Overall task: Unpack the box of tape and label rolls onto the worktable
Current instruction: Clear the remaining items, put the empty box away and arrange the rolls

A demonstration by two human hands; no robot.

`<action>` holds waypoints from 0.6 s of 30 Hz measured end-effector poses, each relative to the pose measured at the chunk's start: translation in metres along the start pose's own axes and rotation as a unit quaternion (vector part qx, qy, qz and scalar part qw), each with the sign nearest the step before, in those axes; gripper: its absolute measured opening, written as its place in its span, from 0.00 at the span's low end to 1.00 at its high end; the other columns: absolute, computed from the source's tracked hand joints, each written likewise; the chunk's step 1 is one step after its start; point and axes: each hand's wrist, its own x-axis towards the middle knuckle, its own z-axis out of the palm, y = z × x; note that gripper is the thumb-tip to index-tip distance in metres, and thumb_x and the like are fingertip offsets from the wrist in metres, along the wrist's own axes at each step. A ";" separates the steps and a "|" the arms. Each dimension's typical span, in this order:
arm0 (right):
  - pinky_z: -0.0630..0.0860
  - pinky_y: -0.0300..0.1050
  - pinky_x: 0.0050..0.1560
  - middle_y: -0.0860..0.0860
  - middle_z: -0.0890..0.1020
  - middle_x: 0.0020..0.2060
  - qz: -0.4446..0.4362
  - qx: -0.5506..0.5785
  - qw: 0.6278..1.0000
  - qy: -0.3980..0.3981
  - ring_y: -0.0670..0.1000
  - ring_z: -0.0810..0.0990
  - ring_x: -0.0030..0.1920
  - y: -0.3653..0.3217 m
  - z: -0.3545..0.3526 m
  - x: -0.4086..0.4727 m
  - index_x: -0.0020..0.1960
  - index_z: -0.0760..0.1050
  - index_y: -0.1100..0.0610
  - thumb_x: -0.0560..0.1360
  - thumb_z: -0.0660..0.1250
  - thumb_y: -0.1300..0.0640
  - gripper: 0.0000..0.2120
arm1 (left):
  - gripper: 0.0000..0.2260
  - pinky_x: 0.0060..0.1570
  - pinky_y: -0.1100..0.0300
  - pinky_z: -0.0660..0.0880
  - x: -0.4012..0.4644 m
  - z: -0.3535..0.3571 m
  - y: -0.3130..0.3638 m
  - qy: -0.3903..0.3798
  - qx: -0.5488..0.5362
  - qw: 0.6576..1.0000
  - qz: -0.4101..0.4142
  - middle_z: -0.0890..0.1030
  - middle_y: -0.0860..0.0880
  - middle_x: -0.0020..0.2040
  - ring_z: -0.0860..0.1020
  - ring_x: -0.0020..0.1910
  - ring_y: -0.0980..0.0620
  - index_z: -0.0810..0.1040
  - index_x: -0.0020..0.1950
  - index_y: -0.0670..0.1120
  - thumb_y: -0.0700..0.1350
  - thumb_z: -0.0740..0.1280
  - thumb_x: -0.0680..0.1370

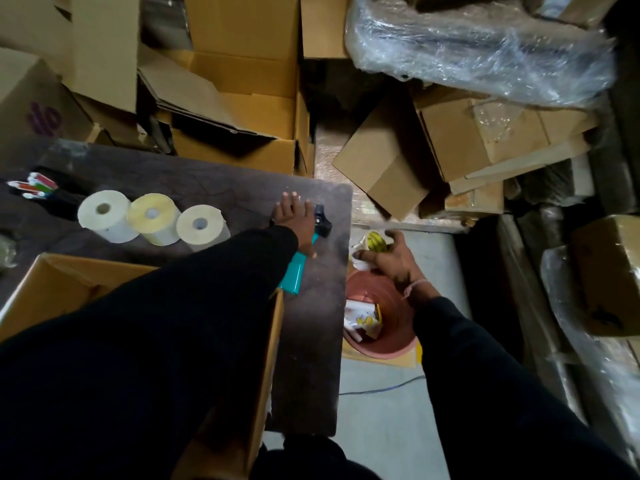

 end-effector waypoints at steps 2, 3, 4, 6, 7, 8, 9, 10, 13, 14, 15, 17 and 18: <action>0.83 0.51 0.45 0.55 0.81 0.51 0.075 0.044 0.996 0.010 0.53 0.83 0.46 0.023 -0.003 -0.011 0.64 0.72 0.58 0.60 0.83 0.49 0.37 | 0.41 0.79 0.40 0.55 -0.008 -0.005 0.018 0.011 -0.004 0.996 0.093 0.54 0.34 0.81 0.49 0.81 0.33 0.57 0.80 0.42 0.55 0.74 0.75; 0.81 0.48 0.41 0.55 0.83 0.47 0.115 0.071 0.991 0.002 0.53 0.82 0.42 0.039 -0.004 -0.013 0.58 0.78 0.60 0.62 0.81 0.48 0.30 | 0.34 0.76 0.44 0.63 -0.015 -0.008 0.027 0.004 -0.020 0.992 0.123 0.63 0.37 0.78 0.59 0.79 0.35 0.64 0.77 0.42 0.54 0.73 0.76; 0.79 0.47 0.37 0.54 0.83 0.43 0.154 0.095 0.983 -0.011 0.54 0.82 0.39 0.049 -0.003 -0.020 0.53 0.81 0.59 0.63 0.80 0.47 0.24 | 0.30 0.71 0.47 0.69 -0.023 -0.011 0.036 -0.013 -0.041 0.990 0.135 0.69 0.39 0.75 0.67 0.75 0.38 0.67 0.75 0.43 0.53 0.72 0.77; 0.78 0.45 0.33 0.53 0.82 0.39 0.222 0.130 0.966 -0.015 0.55 0.81 0.37 0.087 -0.004 -0.021 0.48 0.82 0.55 0.63 0.79 0.43 0.21 | 0.28 0.66 0.51 0.72 -0.038 -0.014 0.049 -0.048 -0.075 0.986 0.142 0.74 0.42 0.72 0.74 0.69 0.40 0.68 0.75 0.44 0.53 0.70 0.79; 0.79 0.46 0.32 0.53 0.81 0.39 0.225 0.151 0.962 -0.023 0.55 0.81 0.36 0.107 -0.006 -0.017 0.47 0.81 0.54 0.64 0.78 0.42 0.20 | 0.28 0.65 0.51 0.72 -0.045 -0.015 0.052 -0.057 -0.085 0.984 0.143 0.74 0.42 0.72 0.75 0.68 0.41 0.68 0.76 0.44 0.54 0.70 0.79; 0.80 0.48 0.33 0.53 0.81 0.41 0.218 0.178 0.959 -0.016 0.55 0.80 0.36 0.130 -0.005 -0.010 0.47 0.81 0.53 0.65 0.77 0.40 0.20 | 0.29 0.65 0.52 0.72 -0.052 -0.016 0.052 -0.056 -0.097 0.983 0.145 0.74 0.43 0.72 0.75 0.68 0.41 0.68 0.76 0.44 0.55 0.70 0.79; 0.80 0.50 0.34 0.53 0.80 0.41 0.219 0.199 0.955 -0.005 0.55 0.80 0.35 0.140 -0.004 -0.009 0.46 0.80 0.52 0.64 0.76 0.37 0.21 | 0.30 0.66 0.53 0.73 -0.059 -0.017 0.050 -0.050 -0.107 0.982 0.147 0.75 0.43 0.72 0.75 0.68 0.42 0.68 0.76 0.43 0.56 0.69 0.79; 0.80 0.52 0.36 0.54 0.80 0.41 0.230 0.222 0.947 0.007 0.56 0.79 0.34 0.142 -0.002 -0.011 0.47 0.81 0.52 0.62 0.76 0.35 0.24 | 0.29 0.66 0.52 0.73 -0.068 -0.021 0.047 -0.042 -0.116 0.981 0.150 0.75 0.42 0.72 0.75 0.68 0.42 0.69 0.76 0.42 0.55 0.69 0.80; 0.80 0.52 0.43 0.54 0.81 0.45 0.252 0.229 0.940 0.009 0.56 0.83 0.43 0.101 0.001 -0.039 0.53 0.79 0.53 0.61 0.73 0.35 0.28 | 0.26 0.65 0.47 0.75 -0.094 -0.029 0.031 -0.007 -0.138 0.977 0.164 0.77 0.42 0.69 0.77 0.65 0.43 0.72 0.73 0.41 0.53 0.69 0.80; 0.81 0.50 0.43 0.53 0.80 0.48 0.248 0.228 0.941 0.013 0.56 0.83 0.47 0.082 0.003 -0.049 0.54 0.77 0.52 0.65 0.72 0.37 0.25 | 0.25 0.64 0.47 0.75 -0.102 -0.032 0.024 0.006 -0.140 0.975 0.170 0.78 0.42 0.68 0.78 0.65 0.44 0.73 0.72 0.41 0.53 0.70 0.80; 0.81 0.47 0.42 0.53 0.78 0.49 0.239 0.235 0.942 0.015 0.56 0.83 0.48 0.076 0.005 -0.051 0.55 0.75 0.53 0.69 0.71 0.40 0.22 | 0.24 0.63 0.49 0.76 -0.108 -0.034 0.016 0.017 -0.147 0.973 0.177 0.78 0.42 0.68 0.78 0.64 0.45 0.73 0.72 0.41 0.52 0.70 0.80; 0.78 0.46 0.38 0.53 0.76 0.47 0.198 0.239 0.950 0.022 0.55 0.80 0.43 0.052 0.011 -0.059 0.57 0.73 0.56 0.76 0.67 0.47 0.16 | 0.25 0.62 0.51 0.77 -0.118 -0.039 -0.002 0.025 -0.168 0.967 0.188 0.79 0.43 0.68 0.80 0.63 0.47 0.73 0.73 0.42 0.52 0.71 0.80; 0.76 0.46 0.37 0.53 0.75 0.44 0.184 0.242 0.952 0.025 0.53 0.78 0.39 0.042 0.015 -0.065 0.55 0.73 0.58 0.77 0.66 0.49 0.13 | 0.25 0.62 0.51 0.78 -0.123 -0.042 -0.012 0.021 -0.177 0.965 0.194 0.80 0.44 0.67 0.81 0.61 0.48 0.73 0.73 0.43 0.52 0.71 0.80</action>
